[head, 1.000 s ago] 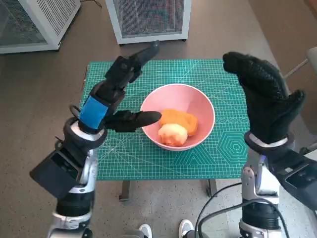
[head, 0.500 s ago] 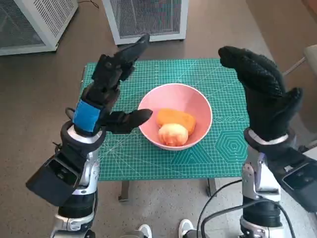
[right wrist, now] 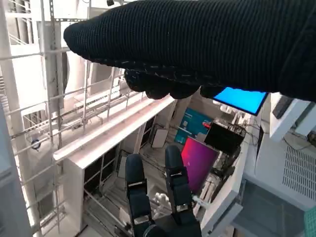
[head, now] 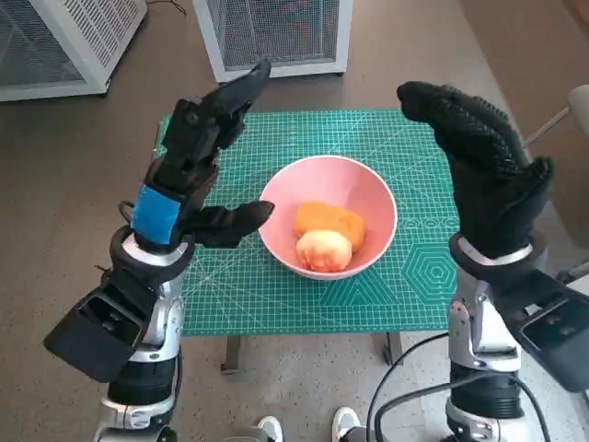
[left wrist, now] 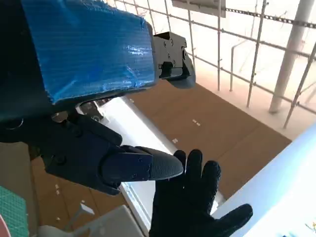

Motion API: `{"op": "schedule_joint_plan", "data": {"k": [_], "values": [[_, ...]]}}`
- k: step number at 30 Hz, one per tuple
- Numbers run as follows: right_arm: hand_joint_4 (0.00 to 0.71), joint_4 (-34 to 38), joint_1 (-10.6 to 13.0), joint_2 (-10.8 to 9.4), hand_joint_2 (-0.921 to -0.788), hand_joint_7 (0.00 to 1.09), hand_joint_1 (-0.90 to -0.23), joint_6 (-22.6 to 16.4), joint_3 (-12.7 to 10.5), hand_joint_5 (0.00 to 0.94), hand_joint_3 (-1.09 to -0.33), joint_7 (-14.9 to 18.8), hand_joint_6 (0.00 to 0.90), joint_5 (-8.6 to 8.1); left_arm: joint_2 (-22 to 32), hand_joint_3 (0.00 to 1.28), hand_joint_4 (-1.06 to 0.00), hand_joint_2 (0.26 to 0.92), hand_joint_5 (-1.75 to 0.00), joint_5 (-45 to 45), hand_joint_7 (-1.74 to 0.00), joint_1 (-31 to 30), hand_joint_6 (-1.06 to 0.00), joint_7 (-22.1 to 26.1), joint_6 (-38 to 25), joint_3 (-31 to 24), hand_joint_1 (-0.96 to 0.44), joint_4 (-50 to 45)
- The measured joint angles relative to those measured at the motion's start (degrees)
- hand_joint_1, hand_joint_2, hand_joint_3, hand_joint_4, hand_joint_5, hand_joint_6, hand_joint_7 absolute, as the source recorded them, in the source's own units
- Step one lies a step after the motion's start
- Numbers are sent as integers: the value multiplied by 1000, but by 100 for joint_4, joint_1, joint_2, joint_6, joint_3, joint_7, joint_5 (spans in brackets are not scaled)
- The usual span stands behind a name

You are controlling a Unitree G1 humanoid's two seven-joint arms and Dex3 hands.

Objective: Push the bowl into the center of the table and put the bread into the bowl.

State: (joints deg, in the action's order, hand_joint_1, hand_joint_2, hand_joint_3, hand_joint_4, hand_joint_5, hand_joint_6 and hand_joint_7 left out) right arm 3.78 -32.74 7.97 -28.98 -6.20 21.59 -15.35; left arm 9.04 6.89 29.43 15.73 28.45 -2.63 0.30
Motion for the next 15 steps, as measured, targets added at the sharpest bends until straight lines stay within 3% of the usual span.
{"op": "schedule_joint_plan", "data": {"k": [15], "values": [[406, -78, -13, 42, -921, 725, -399, 104, 46, 0, -453, -45, 101, 1, -61, 378, -207, 921, -33, 20, -631, -18, 1, -137, -127, -9, -618, 2]]}}
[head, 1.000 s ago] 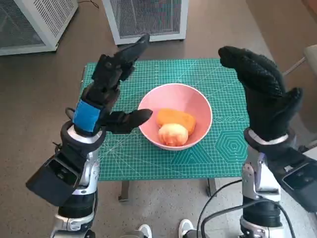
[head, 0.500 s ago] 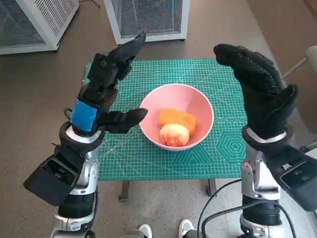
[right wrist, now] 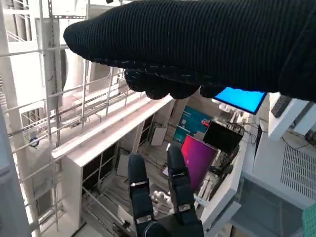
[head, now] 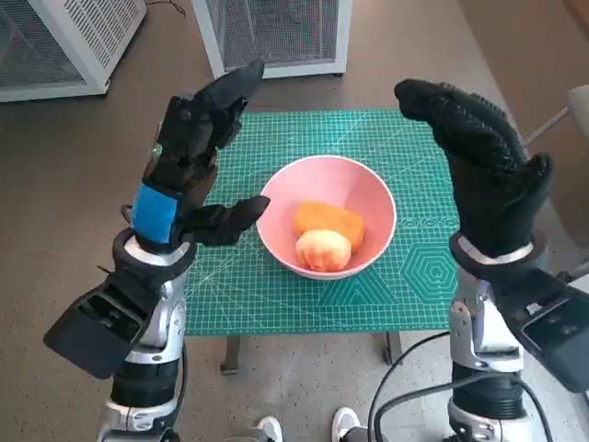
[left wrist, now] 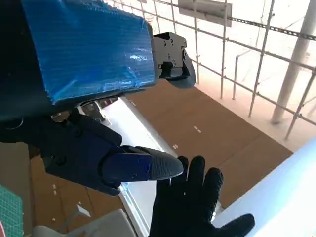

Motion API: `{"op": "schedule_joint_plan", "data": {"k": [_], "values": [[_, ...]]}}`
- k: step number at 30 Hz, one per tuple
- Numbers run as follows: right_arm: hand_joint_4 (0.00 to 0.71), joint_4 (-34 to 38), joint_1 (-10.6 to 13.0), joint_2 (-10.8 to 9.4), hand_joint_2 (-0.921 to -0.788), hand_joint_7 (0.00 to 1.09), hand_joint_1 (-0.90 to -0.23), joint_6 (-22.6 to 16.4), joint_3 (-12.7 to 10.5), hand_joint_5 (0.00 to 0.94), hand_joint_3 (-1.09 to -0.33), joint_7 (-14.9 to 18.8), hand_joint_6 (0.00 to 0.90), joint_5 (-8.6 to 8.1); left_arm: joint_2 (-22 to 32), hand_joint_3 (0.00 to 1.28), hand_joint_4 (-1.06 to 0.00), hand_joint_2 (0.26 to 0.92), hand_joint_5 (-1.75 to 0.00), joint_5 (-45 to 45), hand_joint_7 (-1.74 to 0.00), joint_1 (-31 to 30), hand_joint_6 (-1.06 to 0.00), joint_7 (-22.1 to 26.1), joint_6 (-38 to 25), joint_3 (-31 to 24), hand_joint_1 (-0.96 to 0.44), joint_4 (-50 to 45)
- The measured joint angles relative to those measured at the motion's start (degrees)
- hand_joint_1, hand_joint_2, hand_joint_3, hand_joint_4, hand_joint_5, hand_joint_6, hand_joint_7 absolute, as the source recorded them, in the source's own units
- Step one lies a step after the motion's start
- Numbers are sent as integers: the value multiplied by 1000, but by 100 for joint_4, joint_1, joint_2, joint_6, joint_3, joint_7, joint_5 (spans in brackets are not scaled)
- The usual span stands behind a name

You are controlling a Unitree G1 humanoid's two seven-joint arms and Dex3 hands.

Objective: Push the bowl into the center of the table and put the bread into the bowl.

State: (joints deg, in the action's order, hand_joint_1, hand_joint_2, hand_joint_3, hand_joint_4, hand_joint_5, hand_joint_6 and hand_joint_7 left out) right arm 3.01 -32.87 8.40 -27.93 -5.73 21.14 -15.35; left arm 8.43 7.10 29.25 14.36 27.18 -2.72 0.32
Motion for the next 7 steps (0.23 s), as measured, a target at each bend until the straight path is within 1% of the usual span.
{"op": "schedule_joint_plan", "data": {"k": [7], "values": [[404, 0, -1, 5, -921, 728, -393, 35, 17, 0, -454, -3, 95, 0, 0, 373, -207, 921, -30, 32, -636, -31, 0, -2, -58, -1, -611, -19]]}}
